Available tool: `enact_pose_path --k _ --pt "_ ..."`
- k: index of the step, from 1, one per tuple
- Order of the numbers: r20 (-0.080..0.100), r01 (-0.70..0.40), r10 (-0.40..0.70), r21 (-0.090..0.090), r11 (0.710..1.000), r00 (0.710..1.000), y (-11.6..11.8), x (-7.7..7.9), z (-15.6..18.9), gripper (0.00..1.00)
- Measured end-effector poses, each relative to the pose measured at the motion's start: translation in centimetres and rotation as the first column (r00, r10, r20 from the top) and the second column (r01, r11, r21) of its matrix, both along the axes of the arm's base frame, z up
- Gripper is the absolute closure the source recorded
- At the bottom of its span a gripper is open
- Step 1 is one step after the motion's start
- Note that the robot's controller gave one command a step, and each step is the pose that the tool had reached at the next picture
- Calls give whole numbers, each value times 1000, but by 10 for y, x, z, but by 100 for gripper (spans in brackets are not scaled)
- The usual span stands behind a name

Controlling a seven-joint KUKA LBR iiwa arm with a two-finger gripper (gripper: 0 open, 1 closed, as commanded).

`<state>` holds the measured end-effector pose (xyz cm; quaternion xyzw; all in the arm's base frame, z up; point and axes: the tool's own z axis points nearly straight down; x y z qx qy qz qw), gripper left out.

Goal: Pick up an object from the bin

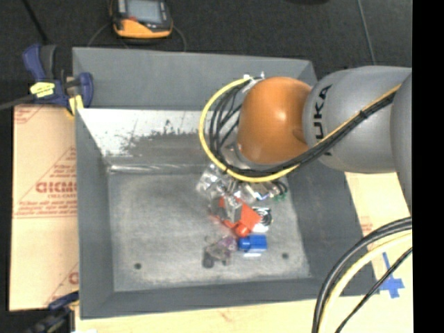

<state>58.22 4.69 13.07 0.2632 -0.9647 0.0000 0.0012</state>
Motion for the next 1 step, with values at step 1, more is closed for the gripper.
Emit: enact_pose_path --k 1 --pt "6 3 -3 1 1000 1000 0 2 3 0"
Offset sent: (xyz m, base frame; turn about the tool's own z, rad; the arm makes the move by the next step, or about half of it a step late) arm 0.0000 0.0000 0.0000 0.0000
